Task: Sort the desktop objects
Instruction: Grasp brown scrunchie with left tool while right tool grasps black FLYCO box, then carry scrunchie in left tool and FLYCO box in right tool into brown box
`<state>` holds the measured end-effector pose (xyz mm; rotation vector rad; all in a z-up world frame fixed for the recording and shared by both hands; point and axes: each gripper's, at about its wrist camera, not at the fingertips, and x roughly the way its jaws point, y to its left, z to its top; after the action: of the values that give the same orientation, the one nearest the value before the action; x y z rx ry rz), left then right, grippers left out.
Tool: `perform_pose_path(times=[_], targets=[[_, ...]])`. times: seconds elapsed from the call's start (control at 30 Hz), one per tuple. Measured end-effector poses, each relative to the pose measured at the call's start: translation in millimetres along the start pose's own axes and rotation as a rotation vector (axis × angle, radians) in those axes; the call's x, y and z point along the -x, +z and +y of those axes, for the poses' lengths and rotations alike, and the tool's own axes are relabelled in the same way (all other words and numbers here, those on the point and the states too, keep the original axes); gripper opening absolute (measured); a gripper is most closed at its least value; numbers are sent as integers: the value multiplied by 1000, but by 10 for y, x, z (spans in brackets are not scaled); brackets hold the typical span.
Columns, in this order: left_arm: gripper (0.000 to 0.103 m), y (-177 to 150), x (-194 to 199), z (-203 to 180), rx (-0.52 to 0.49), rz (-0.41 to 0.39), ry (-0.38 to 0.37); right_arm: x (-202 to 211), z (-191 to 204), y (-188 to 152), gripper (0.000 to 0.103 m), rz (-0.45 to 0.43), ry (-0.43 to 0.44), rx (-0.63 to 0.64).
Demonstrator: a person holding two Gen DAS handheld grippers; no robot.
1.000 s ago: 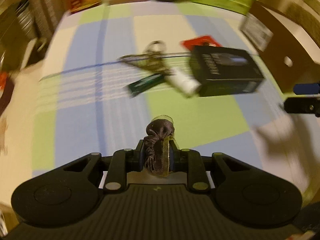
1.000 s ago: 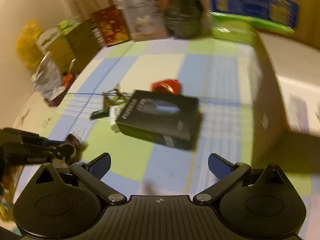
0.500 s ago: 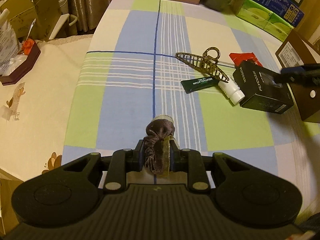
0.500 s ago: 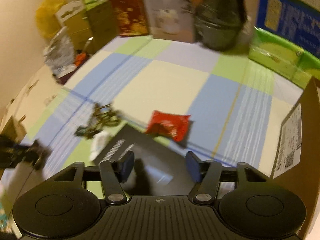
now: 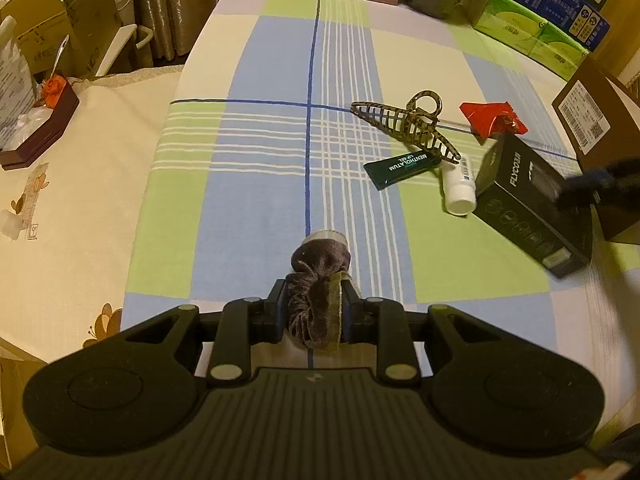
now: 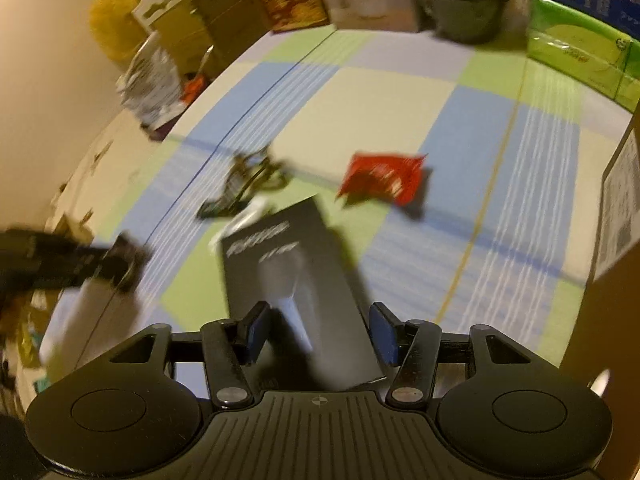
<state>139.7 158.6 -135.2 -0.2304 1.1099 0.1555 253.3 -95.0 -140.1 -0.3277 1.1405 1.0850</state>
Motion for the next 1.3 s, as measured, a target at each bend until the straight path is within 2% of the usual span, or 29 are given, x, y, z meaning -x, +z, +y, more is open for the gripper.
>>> perform_pose_path(times=[0.07, 0.13, 0.17, 0.33, 0.5, 0.57, 0.6, 0.63, 0.87, 1.03, 1.3], targets=[[23, 5, -4, 1, -3, 2, 0, 12, 143, -74, 59, 0, -7, 18], [23, 12, -11, -3, -6, 5, 0, 9, 297, -102, 86, -29, -45, 35], [24, 16, -15, -5, -7, 6, 2, 8, 377, -100, 89, -47, -67, 50], [25, 32, -40, -35, -14, 10, 10, -176, 600, -16, 89, -70, -160, 76], [28, 49, -64, -48, -12, 15, 18, -374, 640, 34, 89, -47, -230, 70], [29, 57, -82, -54, -10, 19, 21, -436, 636, 30, 85, -34, -255, 81], [31, 60, -92, -62, -9, 20, 24, -456, 635, 18, 78, -25, -268, 85], [31, 64, -106, -74, -10, 23, 26, -468, 631, -2, 77, -23, -275, 92], [31, 61, -153, -167, -43, 19, 42, -363, 607, -192, 76, -33, -281, 76], [24, 19, -137, -249, -56, 17, 50, -240, 588, -367, 76, -28, -279, 53], [21, -117, -68, -526, -108, 32, 3, 3, 442, -637, 76, -27, -281, -18]])
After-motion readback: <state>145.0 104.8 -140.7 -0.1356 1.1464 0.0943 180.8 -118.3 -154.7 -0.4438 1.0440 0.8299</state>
